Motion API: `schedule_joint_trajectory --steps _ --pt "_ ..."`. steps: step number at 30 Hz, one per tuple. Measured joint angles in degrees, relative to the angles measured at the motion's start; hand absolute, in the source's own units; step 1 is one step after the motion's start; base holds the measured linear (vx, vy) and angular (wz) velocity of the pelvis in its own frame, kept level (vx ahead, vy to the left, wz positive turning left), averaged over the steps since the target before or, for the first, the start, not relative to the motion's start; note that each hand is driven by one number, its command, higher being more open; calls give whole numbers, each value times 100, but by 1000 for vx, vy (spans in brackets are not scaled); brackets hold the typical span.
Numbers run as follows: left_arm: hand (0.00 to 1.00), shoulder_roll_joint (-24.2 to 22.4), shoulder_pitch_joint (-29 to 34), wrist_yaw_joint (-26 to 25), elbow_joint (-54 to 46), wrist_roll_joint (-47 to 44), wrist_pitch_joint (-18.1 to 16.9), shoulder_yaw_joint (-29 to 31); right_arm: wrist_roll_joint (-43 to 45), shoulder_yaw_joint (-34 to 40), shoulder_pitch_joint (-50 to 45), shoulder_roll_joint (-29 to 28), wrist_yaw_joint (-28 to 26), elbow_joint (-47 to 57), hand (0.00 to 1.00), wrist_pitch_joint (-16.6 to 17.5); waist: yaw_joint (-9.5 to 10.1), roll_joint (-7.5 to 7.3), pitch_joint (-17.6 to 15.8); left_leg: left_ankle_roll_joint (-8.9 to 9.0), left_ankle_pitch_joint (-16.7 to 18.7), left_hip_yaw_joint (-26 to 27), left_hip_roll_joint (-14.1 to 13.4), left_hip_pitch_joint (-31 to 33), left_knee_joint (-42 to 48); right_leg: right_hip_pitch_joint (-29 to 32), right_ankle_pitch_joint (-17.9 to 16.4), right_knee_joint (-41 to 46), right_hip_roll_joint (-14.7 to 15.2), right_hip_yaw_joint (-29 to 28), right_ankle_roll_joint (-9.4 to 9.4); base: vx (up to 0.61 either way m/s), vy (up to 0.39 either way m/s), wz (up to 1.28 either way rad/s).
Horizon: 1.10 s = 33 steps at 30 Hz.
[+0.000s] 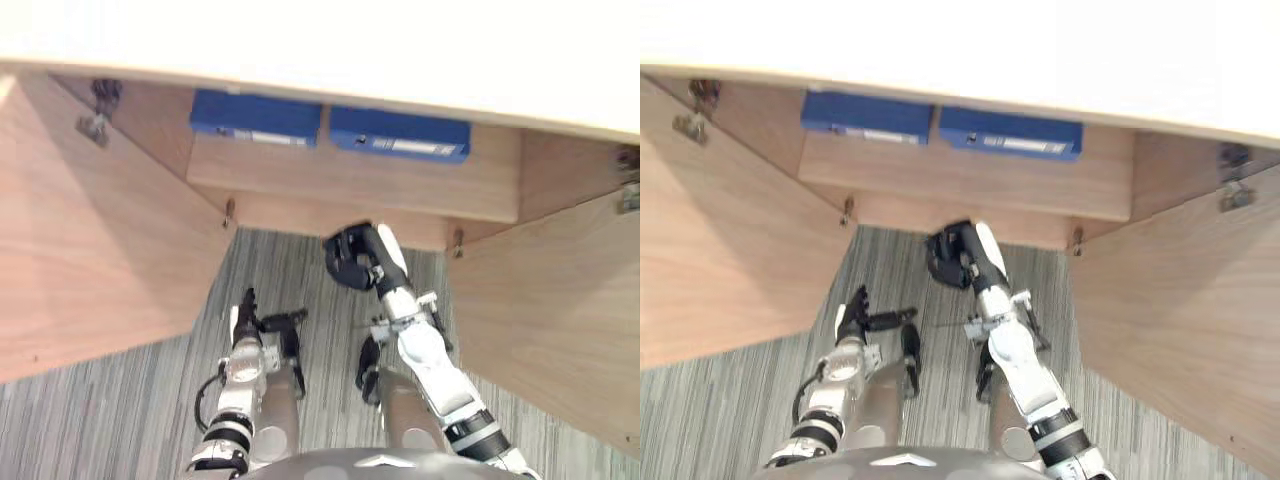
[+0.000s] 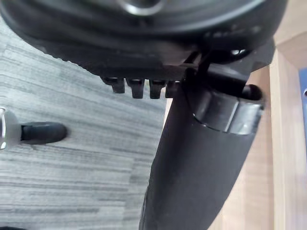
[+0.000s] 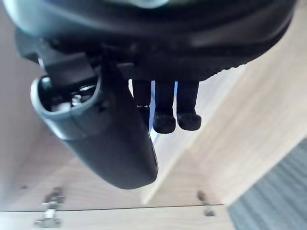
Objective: Walk over to the cabinet, pick up the folder, carry it to the office cabinet, place the folder inside the office cabinet, then close the office cabinet door
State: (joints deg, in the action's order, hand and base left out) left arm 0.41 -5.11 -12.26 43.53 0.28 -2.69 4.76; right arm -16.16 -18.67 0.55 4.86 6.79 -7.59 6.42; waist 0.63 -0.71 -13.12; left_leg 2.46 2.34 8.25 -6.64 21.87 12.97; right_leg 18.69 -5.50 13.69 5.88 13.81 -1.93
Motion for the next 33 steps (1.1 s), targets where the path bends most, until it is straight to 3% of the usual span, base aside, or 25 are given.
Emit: schedule_joint_trajectory --steps 3,10,11,18,22,33 --pt "100 69 59 57 309 114 33 -1 -14 461 -324 -97 -47 -891 0 -75 -108 -6 112 11 -103 100 51 -572 -446 -598 252 -623 -66 -65 -65 129 33 -13" --pt "100 221 403 108 594 338 36 -10 -244 1154 -597 -208 16 -2349 0 -122 -214 63 532 46 -275 220 121 -1382 -1043 -1287 468 -1128 -131 -170 -93 41 13 -10" --pt "100 220 439 115 622 386 35 -21 -243 1232 -597 -213 28 -2475 100 -124 -219 61 569 45 -292 220 126 -1434 -1086 -1324 473 -1145 -134 -171 -93 0 0 0" --pt "100 142 726 227 1064 544 81 -234 -214 1928 -436 -347 287 -4116 100 -409 -246 41 690 -13 -652 223 226 -1914 -1606 -1604 639 -1315 -145 -225 -97 -94 8 -1" --pt "100 154 836 230 1156 605 127 -227 -98 2304 -462 -434 390 -4421 100 -567 -246 21 731 6 -785 236 260 -2000 -1801 -1606 757 -1397 -140 -274 -115 -122 32 -4" --pt "100 211 823 229 1498 663 164 -222 511 2892 -395 -513 505 -4865 100 -632 -259 25 940 -23 -724 412 329 -2392 -1833 -1960 810 -1549 -103 -533 -190 -50 20 -10"
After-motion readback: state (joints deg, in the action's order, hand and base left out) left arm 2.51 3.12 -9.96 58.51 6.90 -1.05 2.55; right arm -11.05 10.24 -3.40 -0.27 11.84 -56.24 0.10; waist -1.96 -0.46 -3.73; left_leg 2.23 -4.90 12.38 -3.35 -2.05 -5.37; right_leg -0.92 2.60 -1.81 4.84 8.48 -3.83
